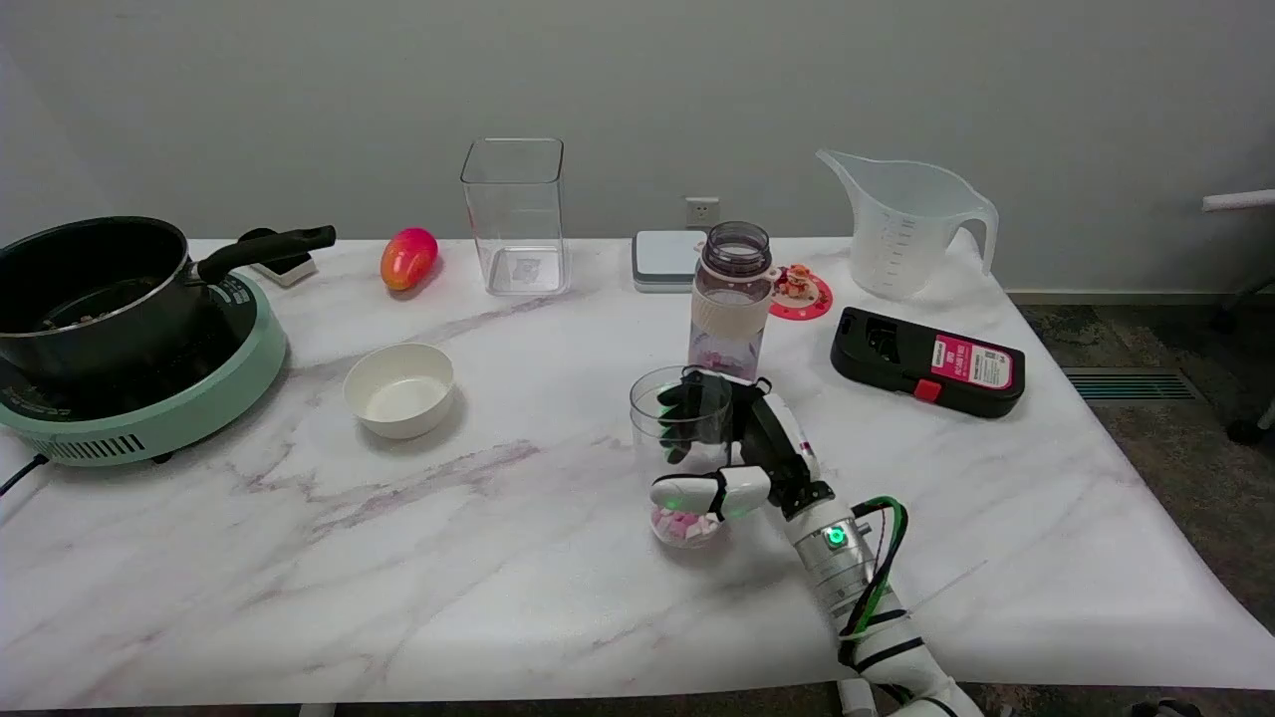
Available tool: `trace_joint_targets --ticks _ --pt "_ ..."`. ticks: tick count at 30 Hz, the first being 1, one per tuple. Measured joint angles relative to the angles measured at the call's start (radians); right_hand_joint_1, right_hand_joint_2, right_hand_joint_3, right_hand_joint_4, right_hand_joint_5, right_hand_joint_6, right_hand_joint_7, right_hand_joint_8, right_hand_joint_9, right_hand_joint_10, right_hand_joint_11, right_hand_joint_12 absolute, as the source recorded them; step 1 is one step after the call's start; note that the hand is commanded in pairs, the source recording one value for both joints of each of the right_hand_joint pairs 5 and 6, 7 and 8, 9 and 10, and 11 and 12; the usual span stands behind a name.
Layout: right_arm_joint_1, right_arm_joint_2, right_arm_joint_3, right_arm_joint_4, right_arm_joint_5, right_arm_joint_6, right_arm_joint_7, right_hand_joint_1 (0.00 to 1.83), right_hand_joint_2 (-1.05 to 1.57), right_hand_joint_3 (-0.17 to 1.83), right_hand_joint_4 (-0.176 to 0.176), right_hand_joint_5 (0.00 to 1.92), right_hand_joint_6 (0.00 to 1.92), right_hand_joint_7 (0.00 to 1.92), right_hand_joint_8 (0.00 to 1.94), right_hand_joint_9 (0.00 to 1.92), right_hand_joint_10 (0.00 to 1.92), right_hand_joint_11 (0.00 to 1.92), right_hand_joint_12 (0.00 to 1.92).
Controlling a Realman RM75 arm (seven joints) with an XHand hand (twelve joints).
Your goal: Pour the contents of the measuring cup into the bottle.
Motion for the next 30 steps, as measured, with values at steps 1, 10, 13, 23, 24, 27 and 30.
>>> trace_joint_targets --ticks 1,10,13,23,24,27,30 --pt "0.003 0.004 0.002 0.000 0.000 0.002 0.001 1.25 1.57 0.30 0.000 1.92 1.92 1.92 1.92 1.76 1.76 1.37 1.37" --pt "0.030 0.037 0.014 -0.018 0.003 0.013 0.012 1.26 1.57 0.27 0.000 1.92 1.92 1.92 1.92 1.79 1.79 1.40 1.40" --pt "0.039 0.046 0.017 -0.025 0.014 0.018 0.019 1.28 1.57 0.28 0.000 1.92 1.92 1.92 1.92 1.79 1.79 1.41 1.41" --pt "0.080 0.077 0.024 -0.071 0.069 0.046 0.098 1.27 1.57 0.33 0.000 1.92 1.92 1.92 1.92 1.77 1.77 1.41 1.41" --pt "0.086 0.081 0.025 -0.078 0.078 0.050 0.112 1.27 1.57 0.33 0.000 1.92 1.92 1.92 1.92 1.77 1.77 1.41 1.41" --pt "0.101 0.093 0.027 -0.095 0.099 0.057 0.150 1.30 1.54 0.37 0.000 1.92 1.92 1.92 1.92 1.77 1.77 1.41 1.41" --pt "0.116 0.104 0.029 -0.108 0.119 0.060 0.187 1.29 1.57 0.34 0.000 1.92 1.92 1.92 1.92 1.79 1.79 1.45 1.45"
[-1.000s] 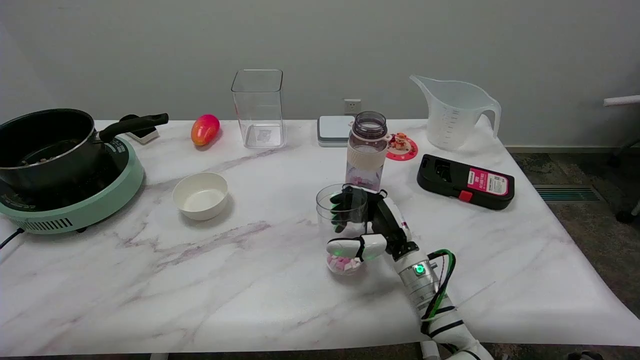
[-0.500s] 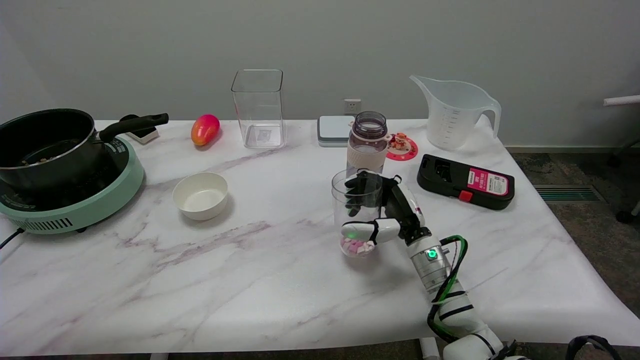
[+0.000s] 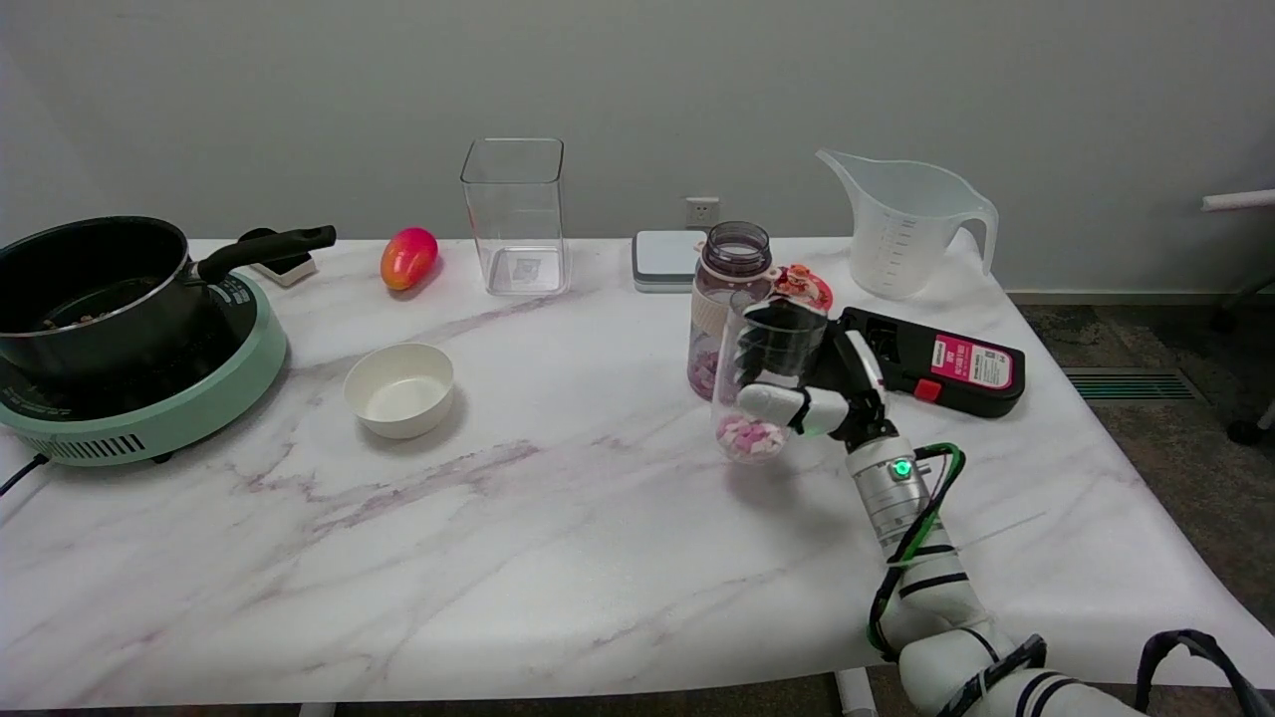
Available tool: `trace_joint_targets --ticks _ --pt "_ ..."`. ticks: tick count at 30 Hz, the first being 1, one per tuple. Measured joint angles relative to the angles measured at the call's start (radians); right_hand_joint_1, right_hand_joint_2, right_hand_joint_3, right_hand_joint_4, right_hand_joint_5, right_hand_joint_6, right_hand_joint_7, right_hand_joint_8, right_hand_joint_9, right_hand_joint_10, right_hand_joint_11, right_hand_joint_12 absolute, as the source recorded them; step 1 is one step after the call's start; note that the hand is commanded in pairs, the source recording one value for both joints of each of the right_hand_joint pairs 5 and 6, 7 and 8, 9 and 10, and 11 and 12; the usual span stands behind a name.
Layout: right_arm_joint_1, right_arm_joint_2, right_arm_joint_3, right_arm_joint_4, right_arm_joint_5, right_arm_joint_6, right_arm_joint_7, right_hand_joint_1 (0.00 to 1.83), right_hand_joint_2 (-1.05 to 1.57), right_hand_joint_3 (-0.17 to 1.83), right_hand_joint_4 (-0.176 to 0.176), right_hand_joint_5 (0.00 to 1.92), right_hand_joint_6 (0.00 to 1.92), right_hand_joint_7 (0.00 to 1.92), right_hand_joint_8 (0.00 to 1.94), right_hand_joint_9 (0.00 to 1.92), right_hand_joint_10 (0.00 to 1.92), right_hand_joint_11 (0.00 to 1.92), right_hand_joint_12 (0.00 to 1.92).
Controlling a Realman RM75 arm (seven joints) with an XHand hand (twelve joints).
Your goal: Pour the contents of the measuring cup into the bottle.
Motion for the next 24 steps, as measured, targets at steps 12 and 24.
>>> trace_joint_targets --ticks 12,24 --pt "0.045 0.045 0.016 -0.011 0.067 -0.018 0.099 1.29 1.57 0.22 0.000 1.92 1.92 1.92 1.92 1.92 1.92 1.76 1.76" --pt "0.051 0.096 0.058 0.053 0.094 -0.063 0.133 1.30 1.57 0.22 0.000 1.92 1.92 1.92 1.92 1.92 1.92 1.80 1.80"
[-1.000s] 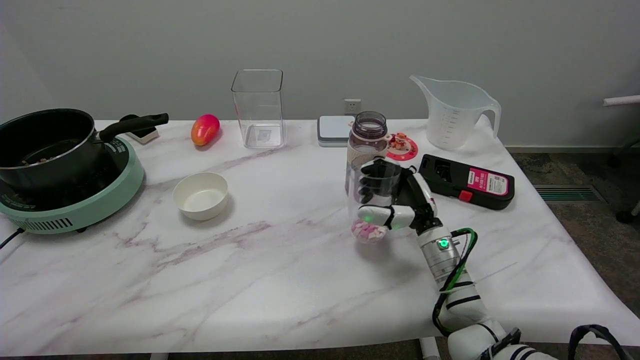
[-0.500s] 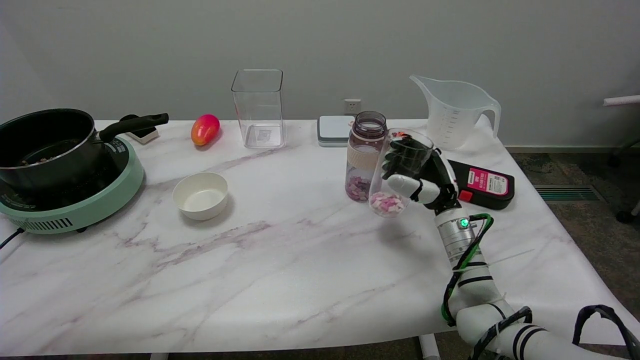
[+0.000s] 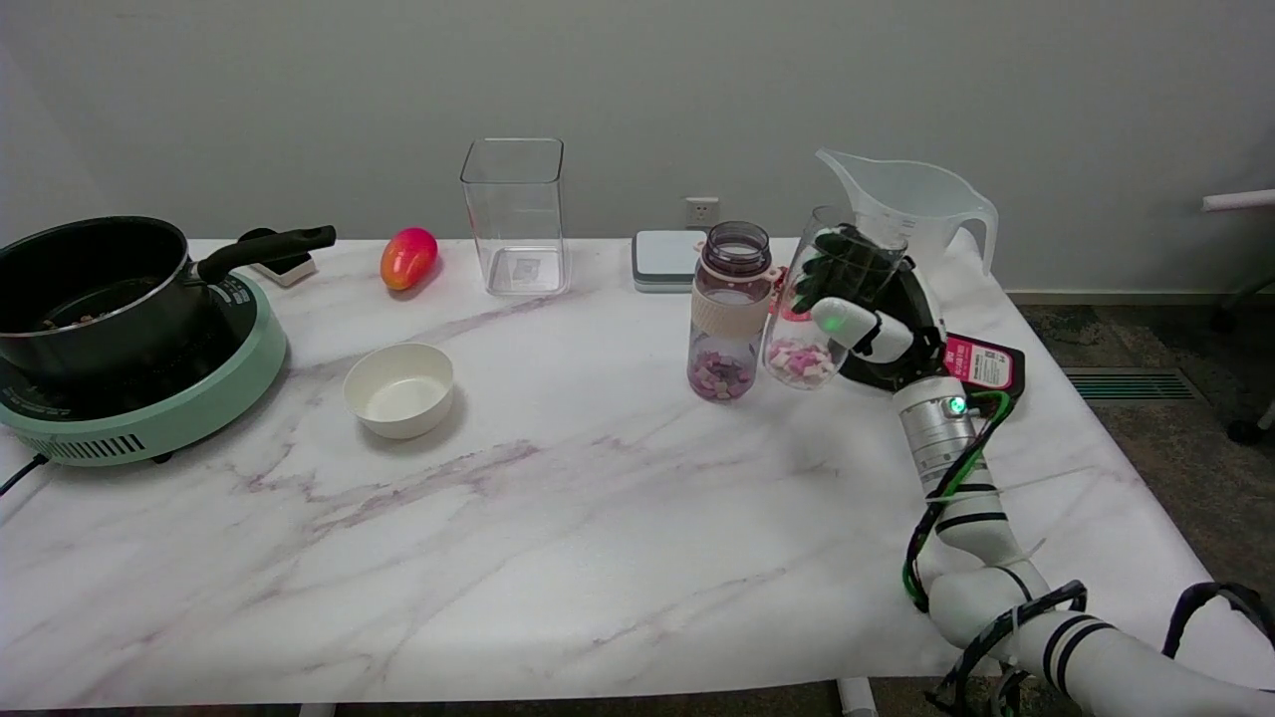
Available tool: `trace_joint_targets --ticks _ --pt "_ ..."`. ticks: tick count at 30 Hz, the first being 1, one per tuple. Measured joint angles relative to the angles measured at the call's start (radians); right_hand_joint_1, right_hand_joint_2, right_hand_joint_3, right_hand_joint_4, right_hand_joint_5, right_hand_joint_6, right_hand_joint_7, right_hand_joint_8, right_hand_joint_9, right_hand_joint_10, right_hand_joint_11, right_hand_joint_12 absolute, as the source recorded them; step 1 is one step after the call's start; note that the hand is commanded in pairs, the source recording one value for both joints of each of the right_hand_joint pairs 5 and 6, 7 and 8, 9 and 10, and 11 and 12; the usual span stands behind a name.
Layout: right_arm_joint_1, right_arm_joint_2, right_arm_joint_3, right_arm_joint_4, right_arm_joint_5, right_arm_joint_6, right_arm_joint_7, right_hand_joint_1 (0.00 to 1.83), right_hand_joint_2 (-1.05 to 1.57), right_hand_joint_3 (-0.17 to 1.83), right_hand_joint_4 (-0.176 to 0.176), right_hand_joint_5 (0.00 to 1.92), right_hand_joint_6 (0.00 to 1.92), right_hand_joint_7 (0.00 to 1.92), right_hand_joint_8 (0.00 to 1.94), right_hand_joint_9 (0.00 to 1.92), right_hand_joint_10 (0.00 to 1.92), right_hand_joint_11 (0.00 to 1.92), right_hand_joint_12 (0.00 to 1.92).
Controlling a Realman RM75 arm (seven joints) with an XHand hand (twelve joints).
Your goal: Pour the contents of the measuring cup into the bottle.
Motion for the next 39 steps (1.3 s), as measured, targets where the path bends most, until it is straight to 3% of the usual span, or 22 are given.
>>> trace_joint_targets --ticks 20,39 --pt "-0.035 0.153 0.158 0.160 -0.013 -0.110 0.008 1.30 1.57 0.22 0.000 1.92 1.92 1.92 1.92 1.92 1.92 1.87 1.87" --pt "-0.006 0.257 0.335 0.347 -0.198 -0.376 0.007 1.31 1.57 0.32 0.000 1.92 1.92 1.92 1.92 1.92 1.92 1.83 1.83"
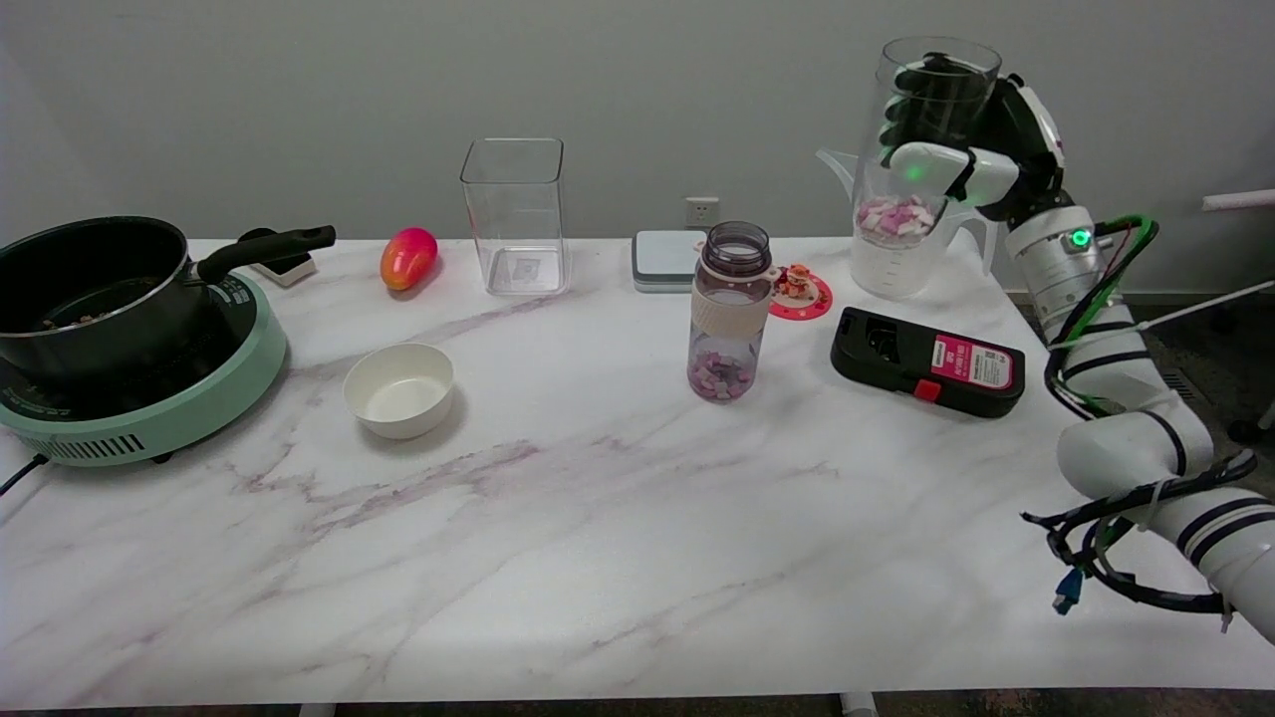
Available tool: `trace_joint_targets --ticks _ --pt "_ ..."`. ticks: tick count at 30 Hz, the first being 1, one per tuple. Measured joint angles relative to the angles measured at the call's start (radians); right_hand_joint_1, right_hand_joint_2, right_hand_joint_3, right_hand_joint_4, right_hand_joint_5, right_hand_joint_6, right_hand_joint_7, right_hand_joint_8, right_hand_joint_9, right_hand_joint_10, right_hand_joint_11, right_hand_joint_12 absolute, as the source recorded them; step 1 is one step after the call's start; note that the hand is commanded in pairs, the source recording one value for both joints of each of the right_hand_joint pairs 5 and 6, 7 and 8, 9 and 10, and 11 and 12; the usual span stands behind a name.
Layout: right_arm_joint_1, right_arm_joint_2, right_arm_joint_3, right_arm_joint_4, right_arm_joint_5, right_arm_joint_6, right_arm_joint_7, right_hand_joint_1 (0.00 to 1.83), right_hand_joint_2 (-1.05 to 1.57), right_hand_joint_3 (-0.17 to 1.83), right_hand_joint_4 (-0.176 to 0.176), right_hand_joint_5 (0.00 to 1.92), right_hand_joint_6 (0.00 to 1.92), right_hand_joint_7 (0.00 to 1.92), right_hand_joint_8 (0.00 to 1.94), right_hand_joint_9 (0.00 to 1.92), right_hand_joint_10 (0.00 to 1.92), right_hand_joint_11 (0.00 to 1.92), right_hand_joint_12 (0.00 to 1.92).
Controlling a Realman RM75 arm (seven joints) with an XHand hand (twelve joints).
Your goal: Pour the contents of the measuring cup into the bottle.
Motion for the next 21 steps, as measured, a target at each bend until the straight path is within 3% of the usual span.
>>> trace_joint_targets --ticks 21 --pt "0.084 0.038 0.031 0.060 -0.284 -0.113 -0.001 1.31 1.57 0.32 0.000 1.92 1.92 1.92 1.92 1.92 1.92 1.82 1.82"
